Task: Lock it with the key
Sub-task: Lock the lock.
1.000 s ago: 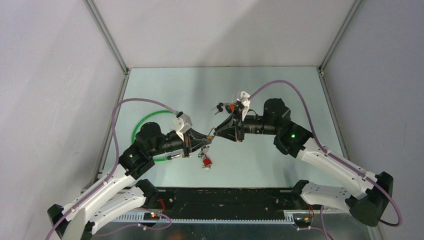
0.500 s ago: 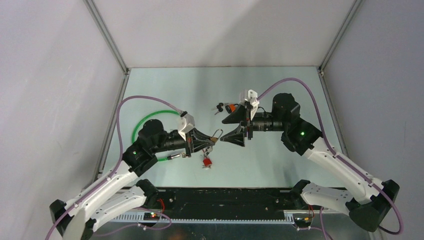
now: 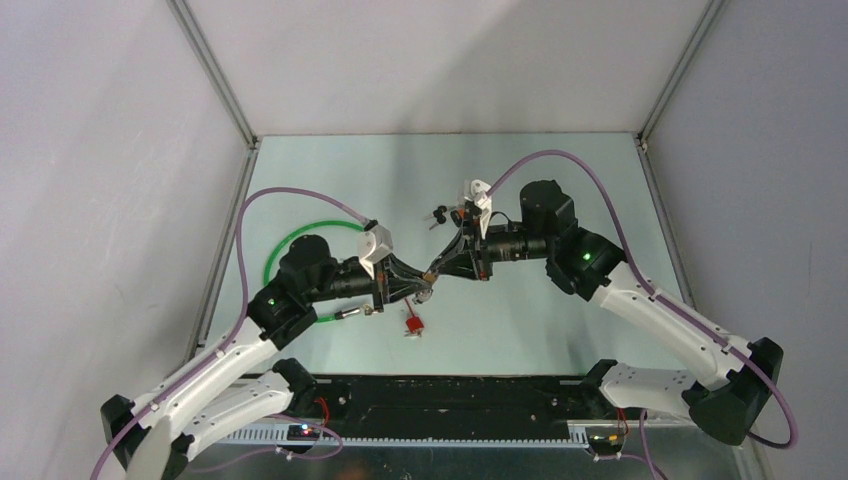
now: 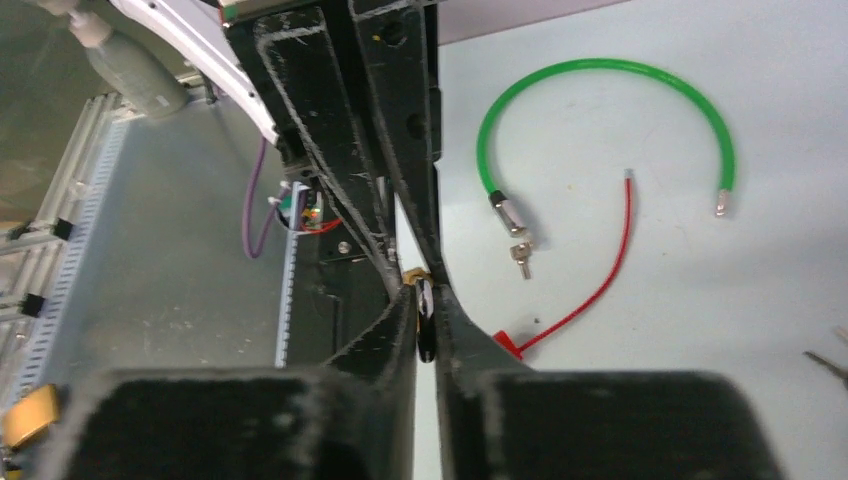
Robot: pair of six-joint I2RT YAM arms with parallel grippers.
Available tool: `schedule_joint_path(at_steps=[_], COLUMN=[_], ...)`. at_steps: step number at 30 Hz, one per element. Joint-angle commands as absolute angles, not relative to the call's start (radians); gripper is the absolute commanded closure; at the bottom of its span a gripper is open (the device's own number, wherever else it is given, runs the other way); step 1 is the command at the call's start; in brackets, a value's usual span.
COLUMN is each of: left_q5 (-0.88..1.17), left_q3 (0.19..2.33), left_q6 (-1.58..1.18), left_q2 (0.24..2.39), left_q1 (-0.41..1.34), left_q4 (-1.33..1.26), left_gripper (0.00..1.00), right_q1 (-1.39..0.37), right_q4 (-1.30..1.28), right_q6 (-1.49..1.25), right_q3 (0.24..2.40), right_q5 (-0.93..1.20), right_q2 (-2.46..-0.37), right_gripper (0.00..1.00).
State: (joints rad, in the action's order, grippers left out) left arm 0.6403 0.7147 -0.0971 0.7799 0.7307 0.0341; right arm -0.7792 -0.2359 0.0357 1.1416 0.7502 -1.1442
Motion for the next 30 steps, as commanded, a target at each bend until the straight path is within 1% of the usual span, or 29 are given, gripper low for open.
schedule_joint_path(at_steps=[1,2,3,4,5,6,8,9,13,22,24,25,26,27,30], left_q5=[0.666,0.661,0.657,0.657,0.655,0.656,0.664,0.665,0.661,0.589,0.578,0.576,0.574,0.576,0.576], left_q3=[0.776,0.778,0.78,0.782,0.785,0.784,0.784,0.786,0.787,0.748,0.748,0.75,0.75,0.751,0.746], left_q6=[-0.099,-0.104,-0.114,-0.118,-0.126,-0.135,-0.16,-0.178,-0.255,-0.444,-0.466,-0.472,-0.487,-0.493,-0.516], left_q2=[0.758,0.757,0.753,0.751,0.748,0.747,0.748,0.751,0.758,0.754,0.762,0.765,0.772,0.775,0.788], left_q1=[0.734,0.733,0.734,0.733,0.733,0.733,0.734,0.734,0.734,0.735,0.735,0.734,0.734,0.735,0.734], left_q4=[-0.006,-0.007,-0.007,-0.006,-0.007,-0.011,-0.039,-0.066,-0.175,-0.492,-0.525,-0.54,-0.547,-0.559,-0.578], left_gripper=[0.98,0.85,0.76,0.58,0.5,0.36,0.26,0.23,0.22,0.25,0.29,0.34,0.37,0.42,0.49], right_q1=[-0.779,-0.775,-0.774,-0.771,-0.772,-0.771,-0.771,-0.771,-0.772,-0.769,-0.769,-0.77,-0.769,-0.769,-0.765], right_q4=[-0.224,-0.206,-0.196,-0.168,-0.149,-0.107,-0.032,0.021,0.145,0.37,0.404,0.423,0.443,0.453,0.492], right_q6=[0.01,-0.006,-0.034,-0.05,-0.084,-0.099,-0.15,-0.18,-0.27,-0.417,-0.456,-0.466,-0.483,-0.491,-0.527], right_q3=[1.193,1.194,1.194,1.192,1.189,1.179,1.159,1.145,1.109,1.021,1.012,1.005,1.002,0.993,0.981], right_q5=[0.747,0.745,0.744,0.736,0.734,0.728,0.719,0.717,0.68,0.625,0.616,0.604,0.598,0.586,0.566], right_q2=[-1.14,-1.138,-1.136,-1.134,-1.129,-1.12,-1.102,-1.095,-1.062,-1.005,-1.001,-0.998,-0.995,-0.991,-0.983], right_gripper=[1.0,1.0,1.0,1.0,1.0,1.0,1.0,1.0,1.0,1.0,1.0,1.0,1.0,1.0,1.0])
